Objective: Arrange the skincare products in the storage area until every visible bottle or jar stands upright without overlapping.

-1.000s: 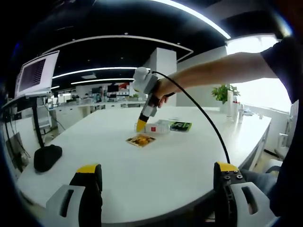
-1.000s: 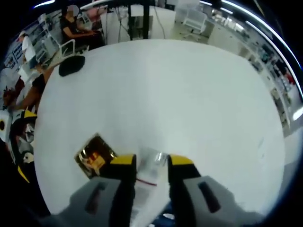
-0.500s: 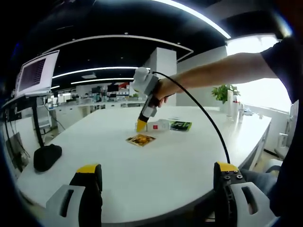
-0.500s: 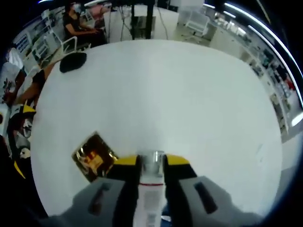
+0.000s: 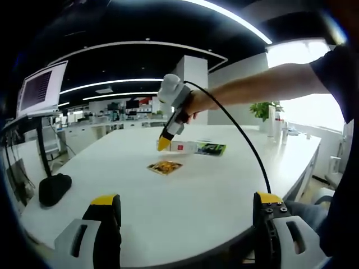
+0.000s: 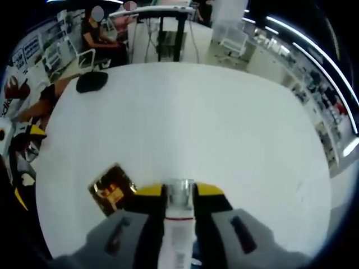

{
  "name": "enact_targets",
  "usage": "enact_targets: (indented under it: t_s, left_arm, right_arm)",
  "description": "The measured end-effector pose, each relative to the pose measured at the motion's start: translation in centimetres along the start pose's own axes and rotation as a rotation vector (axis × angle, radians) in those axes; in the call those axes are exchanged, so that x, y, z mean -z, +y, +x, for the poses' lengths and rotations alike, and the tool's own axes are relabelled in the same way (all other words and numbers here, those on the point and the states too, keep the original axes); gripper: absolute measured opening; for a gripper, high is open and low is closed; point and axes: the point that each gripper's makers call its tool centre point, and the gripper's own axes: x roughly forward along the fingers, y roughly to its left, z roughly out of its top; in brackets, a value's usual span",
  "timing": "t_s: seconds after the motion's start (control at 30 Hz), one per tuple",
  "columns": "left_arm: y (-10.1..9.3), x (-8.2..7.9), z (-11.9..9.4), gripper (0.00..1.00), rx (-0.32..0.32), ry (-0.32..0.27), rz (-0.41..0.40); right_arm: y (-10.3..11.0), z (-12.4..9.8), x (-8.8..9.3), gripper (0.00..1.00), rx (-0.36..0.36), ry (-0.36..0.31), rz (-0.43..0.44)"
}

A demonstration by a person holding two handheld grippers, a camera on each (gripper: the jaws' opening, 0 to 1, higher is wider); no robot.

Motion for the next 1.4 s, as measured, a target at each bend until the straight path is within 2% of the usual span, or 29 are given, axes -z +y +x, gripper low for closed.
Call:
enact_targets:
  t_s: [0.3,0.5,0.63,0.7,0.87,1.3,1.4]
  left_arm:
    - [-0.4,-0.2,0.4,1.0,0.009,0.007,0.009]
    - [-0.6,-0.4,0.6,1.0,0.012,0.011,0.014]
    - [-0.6,-0.4,0.7,1.0,0.009,0.019,0.018]
    - [-0.7,-0.5,0.7,1.0,0.012,0.017,0.016]
    - [-1.0,-0.6,1.0,1.0,0.015,0.02,0.019]
    - [-1.7,-0.8,1.4,1.0,0.021,0.027,0.025]
    - [-2.0,-0.9,1.5,1.0,0.024,0.03,0.026]
  right_arm:
    - [-1.1,-1.1,-1.7,0.18,0.014,-0.115,0.021]
    - [-1.3,-1.1,-1.6,0.18,0.009,-0.153,0.039]
    - [-1.8,-1.8,-1.9,0.18,0.018,-0.204,0.056]
    - [-2.8,-1.9,-2.4,0.18,0.017,-0.228,0.069]
    - [-2.5,-2.4,-2.3,0.18,0.024,-0.262,0.066]
    - [-2.4,-5.5,-3.2,0.17,0.088,-0.455,0.077]
    - [-2.3,-5.9,-2.9,0.17,0.107,-0.475,0.089]
